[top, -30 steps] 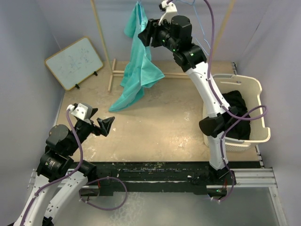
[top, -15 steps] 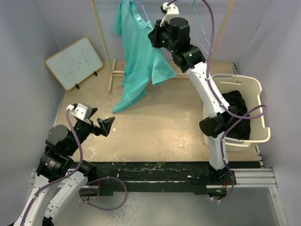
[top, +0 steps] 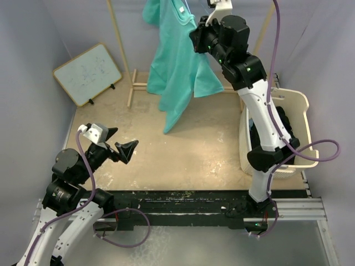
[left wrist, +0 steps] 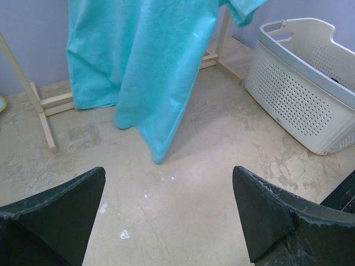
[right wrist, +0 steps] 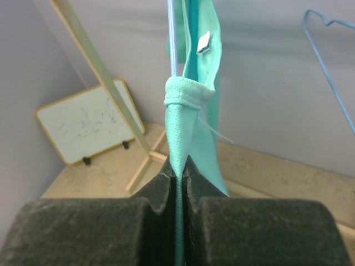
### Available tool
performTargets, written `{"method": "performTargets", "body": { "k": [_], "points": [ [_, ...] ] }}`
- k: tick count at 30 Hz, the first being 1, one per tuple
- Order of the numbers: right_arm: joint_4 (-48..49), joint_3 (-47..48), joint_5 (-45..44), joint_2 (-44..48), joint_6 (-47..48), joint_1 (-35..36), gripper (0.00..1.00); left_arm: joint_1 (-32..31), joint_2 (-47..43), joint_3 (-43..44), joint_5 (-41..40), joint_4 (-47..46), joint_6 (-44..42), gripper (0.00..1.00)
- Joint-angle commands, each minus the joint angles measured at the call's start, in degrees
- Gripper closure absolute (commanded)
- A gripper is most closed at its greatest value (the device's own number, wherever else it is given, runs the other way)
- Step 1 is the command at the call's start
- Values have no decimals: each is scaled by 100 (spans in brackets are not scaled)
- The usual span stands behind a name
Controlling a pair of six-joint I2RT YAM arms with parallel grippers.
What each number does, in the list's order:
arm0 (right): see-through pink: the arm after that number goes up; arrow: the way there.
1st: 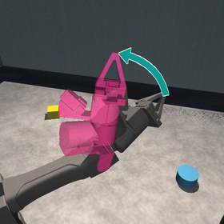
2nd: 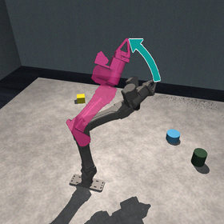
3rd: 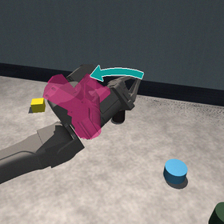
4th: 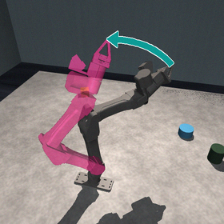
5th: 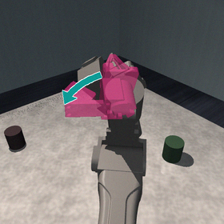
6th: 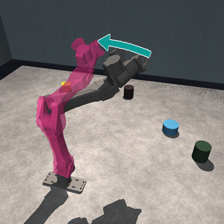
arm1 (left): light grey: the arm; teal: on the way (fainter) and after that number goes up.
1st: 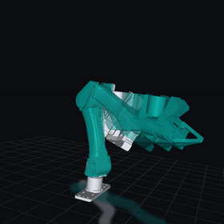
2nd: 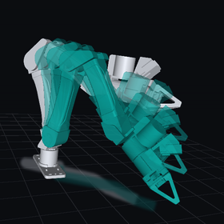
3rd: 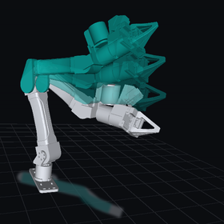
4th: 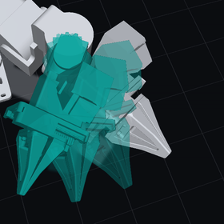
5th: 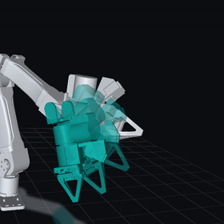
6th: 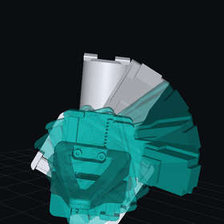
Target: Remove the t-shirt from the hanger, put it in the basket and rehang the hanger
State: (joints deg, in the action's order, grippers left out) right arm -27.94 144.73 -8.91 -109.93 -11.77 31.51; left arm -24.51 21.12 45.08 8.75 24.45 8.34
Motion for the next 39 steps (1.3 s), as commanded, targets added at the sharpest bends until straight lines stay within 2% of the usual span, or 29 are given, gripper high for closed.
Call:
{"method": "performTargets", "body": {
  "k": [1,6,10,14,19,25,31,33,39],
  "points": [
    [-165,-455,707,703,139,18,100,-2,-138,-67,258,-409,-110,1],
    [-124,-2660,1648,2048,176,49,100,-7,-186,-73,203,-572,-216,1],
    [-397,-4032,2603,3118,330,56,100,-2,-118,75,-14,-821,-240,1],
    [-730,-5032,3819,3968,497,57,100,-5,109,508,-35,-1100,-459,1],
    [-733,-6126,5212,4928,578,57,100,-1,649,1085,461,-1265,-849,1],
    [-593,-6760,5616,5405,571,62,100,-1,1173,1288,1265,-1668,-713,0],
    [-395,-6833,5953,5432,641,56,100,-1,1790,1546,2967,-1667,-599,6],
    [-379,-6808,5966,5402,661,53,100,-1,2002,1618,3491,-1645,-541,9],
    [-397,-6759,6091,5342,753,55,100,-3,2434,1594,4042,-1680,-393,28]
  ]
}}
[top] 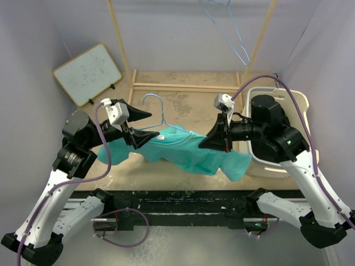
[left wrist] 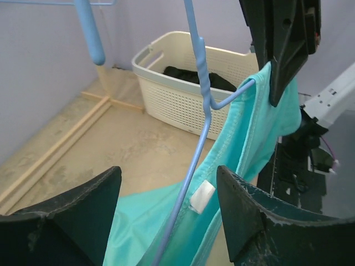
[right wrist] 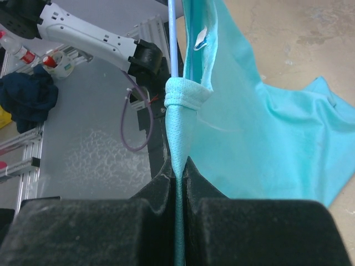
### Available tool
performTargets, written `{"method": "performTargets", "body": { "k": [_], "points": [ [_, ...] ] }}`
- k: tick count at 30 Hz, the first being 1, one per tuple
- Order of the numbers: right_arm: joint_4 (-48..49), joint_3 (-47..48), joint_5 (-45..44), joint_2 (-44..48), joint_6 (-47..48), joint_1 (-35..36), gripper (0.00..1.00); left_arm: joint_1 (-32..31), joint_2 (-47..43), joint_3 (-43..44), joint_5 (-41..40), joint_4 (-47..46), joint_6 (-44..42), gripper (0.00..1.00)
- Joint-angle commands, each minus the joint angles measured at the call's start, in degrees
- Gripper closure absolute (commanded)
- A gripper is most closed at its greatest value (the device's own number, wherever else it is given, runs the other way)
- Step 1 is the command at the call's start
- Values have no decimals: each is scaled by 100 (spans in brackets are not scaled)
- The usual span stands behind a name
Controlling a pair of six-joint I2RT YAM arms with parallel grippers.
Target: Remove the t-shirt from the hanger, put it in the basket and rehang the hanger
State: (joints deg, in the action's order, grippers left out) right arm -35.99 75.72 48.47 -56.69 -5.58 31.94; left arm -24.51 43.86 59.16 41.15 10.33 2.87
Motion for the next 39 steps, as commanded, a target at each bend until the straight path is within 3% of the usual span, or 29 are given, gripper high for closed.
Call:
{"method": "performTargets", "body": {
  "k": [1,3,6,7,8,10,12,14,19,24,26,27,30,33,37,39],
  "points": [
    [413,146,406,17,148,16,100,-1,226,170,901,-314,197,32],
    [408,153,408,33,153,11,100,-6,337,157,1084,-376,250,51],
    [364,163,283,73,171,11,100,-1,409,183,1142,-371,266,97],
    [347,174,180,87,164,13,100,-1,387,193,1051,-332,245,100],
    [312,186,-46,100,149,14,90,-1,342,193,882,-267,203,100],
    [266,166,-708,145,48,11,51,-1,187,228,345,-11,102,100],
    [227,133,-1313,194,-7,15,33,-1,-54,329,-390,363,-82,100],
    [146,70,-1779,242,-105,13,28,-1,-354,426,-930,674,-225,100],
    [247,-167,-1756,324,-110,8,25,-1,-1002,686,-1557,1238,-382,100],
    [462,-308,-1469,262,-5,14,30,-1,-1195,863,-1585,1654,-376,100],
    [495,-312,-1471,240,28,13,39,-2,-1285,857,-1685,1716,-364,100],
    [515,-325,-1457,230,45,8,51,-1,-1327,838,-1710,1705,-353,100],
    [498,-291,-1637,255,41,13,99,-1,-1388,834,-1727,1773,-347,100],
    [667,-212,-2883,415,-355,14,100,-2,-1443,852,-1864,1931,-387,100],
    [48,168,-6654,303,-1090,8,100,-1,-1681,894,-2091,2133,-421,100],
    [-272,277,-7877,225,-1315,5,100,-2,-1792,965,-2139,2307,-429,100]
  ]
}}
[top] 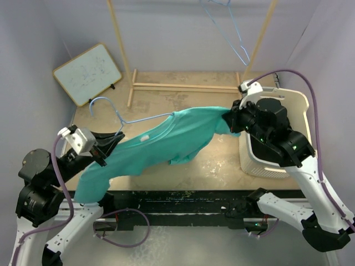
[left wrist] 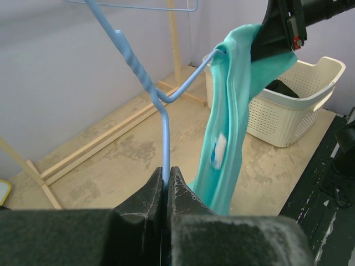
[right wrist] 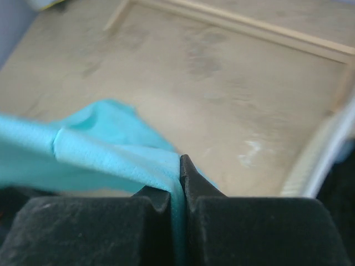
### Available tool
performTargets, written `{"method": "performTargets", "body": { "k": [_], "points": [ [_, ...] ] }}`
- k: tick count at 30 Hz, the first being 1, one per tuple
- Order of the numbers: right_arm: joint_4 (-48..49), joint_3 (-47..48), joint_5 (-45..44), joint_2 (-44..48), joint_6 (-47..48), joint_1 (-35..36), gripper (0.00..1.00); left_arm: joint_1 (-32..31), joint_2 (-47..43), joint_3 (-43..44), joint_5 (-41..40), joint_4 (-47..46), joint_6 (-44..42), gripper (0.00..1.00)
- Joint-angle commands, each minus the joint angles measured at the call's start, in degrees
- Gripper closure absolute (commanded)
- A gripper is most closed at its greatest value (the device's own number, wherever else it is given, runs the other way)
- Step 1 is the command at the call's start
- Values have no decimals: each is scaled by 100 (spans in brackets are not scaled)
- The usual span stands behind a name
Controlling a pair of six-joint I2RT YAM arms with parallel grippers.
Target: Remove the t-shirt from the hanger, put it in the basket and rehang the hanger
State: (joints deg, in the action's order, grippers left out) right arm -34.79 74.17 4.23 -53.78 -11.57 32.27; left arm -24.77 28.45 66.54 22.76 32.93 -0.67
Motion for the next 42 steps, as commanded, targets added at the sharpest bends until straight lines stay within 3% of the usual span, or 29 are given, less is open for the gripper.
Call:
{"method": "performTargets", "body": {
  "k": [1,7,18,32,35,37,38,40,42],
  "points": [
    [-432,406,-3786,-51,-792,-30,100,24,-313,249,-320,116,-70,100],
    [-707,245,-4854,-30,-994,-53,100,18,-608,538,-397,551,-72,100],
    [-496,-357,-2680,-241,-913,-56,100,17,-956,348,-702,238,93,100],
    [-932,-527,-3369,-104,-1054,-74,100,16,-1175,336,-1125,209,158,100],
    [-813,-565,-2944,-128,-1013,-72,100,17,-1197,285,-1177,134,212,100],
    [-504,-616,-2054,-42,-714,-76,100,17,-1109,176,-1080,17,256,100],
    [-238,-648,-1539,58,-529,-75,96,17,-1027,78,-956,-79,272,100],
    [313,-614,-255,265,-183,-72,65,17,-723,-96,-672,-232,267,100],
    [470,-410,688,464,-78,-73,48,16,-273,-225,-507,-343,195,100]
  ]
}}
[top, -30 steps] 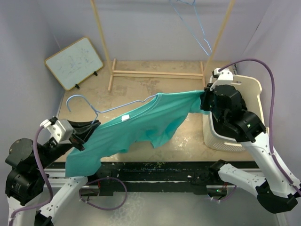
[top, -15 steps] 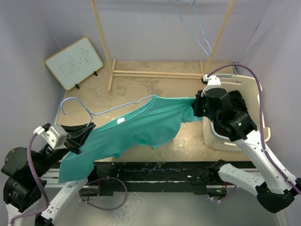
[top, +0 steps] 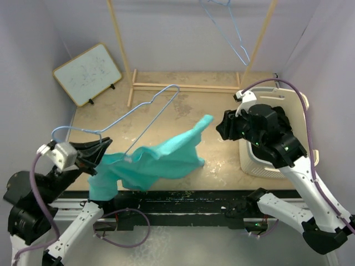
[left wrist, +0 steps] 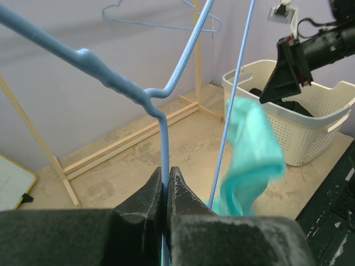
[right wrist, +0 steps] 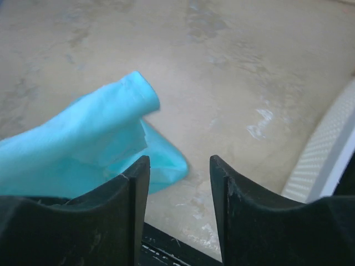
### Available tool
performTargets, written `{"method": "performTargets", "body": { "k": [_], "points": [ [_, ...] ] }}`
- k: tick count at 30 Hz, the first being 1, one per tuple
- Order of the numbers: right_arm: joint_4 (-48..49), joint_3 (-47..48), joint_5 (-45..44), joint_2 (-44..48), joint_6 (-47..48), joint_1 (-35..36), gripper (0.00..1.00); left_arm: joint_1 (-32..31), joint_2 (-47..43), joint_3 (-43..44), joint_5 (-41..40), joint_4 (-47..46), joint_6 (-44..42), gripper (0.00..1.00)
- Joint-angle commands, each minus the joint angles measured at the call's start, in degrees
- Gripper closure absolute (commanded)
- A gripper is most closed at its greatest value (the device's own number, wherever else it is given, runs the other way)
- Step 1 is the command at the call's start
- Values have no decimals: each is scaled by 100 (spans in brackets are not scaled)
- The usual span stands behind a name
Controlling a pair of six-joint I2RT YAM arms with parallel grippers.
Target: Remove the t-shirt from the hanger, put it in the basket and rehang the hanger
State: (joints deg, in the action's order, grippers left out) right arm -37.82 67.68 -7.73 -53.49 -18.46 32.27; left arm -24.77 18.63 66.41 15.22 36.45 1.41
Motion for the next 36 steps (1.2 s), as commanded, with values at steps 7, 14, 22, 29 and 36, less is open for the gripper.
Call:
{"method": "performTargets", "body": {
  "k": [7,14,22,29,36],
  "points": [
    [609,1321,2880,1268,856,-72,35,17,2094,-315,1193,-1021,-309,100],
    [676,1876,3841,1107,994,-76,34,17,3079,-145,3371,-979,-160,100],
    [232,1932,4315,-99,1355,-76,37,-188,3310,-52,4005,-858,-179,100],
    [241,1961,4373,-515,1343,-64,36,-375,3427,-118,3847,-738,-275,100],
    [-16,1952,4801,-800,1387,-64,45,-397,3333,-194,3590,-945,-169,100]
  ]
}}
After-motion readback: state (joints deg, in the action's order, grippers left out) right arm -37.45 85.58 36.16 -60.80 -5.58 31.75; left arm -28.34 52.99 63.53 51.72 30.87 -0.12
